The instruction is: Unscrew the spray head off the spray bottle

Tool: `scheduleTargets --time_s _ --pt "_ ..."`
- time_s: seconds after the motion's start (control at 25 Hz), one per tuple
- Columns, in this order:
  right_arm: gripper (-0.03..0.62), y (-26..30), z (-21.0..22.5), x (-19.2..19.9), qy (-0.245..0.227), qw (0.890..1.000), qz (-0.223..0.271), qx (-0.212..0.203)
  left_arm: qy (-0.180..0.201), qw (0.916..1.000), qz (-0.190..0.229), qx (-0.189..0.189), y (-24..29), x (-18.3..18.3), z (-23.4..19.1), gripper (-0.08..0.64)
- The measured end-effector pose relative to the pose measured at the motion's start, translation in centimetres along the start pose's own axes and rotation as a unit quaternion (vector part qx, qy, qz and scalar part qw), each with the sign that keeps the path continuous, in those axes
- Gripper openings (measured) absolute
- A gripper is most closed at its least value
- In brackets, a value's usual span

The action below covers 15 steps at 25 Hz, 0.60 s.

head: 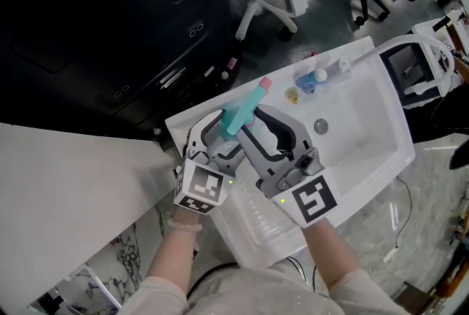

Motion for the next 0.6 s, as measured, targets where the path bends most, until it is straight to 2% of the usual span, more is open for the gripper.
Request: scheduleTargets --time_s 0.24,0.48,0.6 --pt "0.135 -0.4 0.4 -1.7 0.016 1.0 0.025 -0.004 -0.001 0.9999 -0.012 0.011 0.3 0.3 0.0 0.334" --pt "0.135 -0.9 0.8 -4.0 0.022 0.998 0.065 -0.012 -0.003 0.9998 -0.017 0.005 0.2 0.0 -0.2 0.334" --pt "0.133 -1.3 1.0 -4.8 0.021 0.998 0.065 -0.01 -0.003 0.9999 -0.015 0.003 0.0 -0.3 -0.2 0.336"
Point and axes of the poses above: the fingertips, and each gripper's own axes: y forward along the fingers, z to its right, x out of its underside, the point moved 7 cm from there along -y, backward along the fingers, and after that the axes turned 6 degrees about y, right-handed, at the moved point
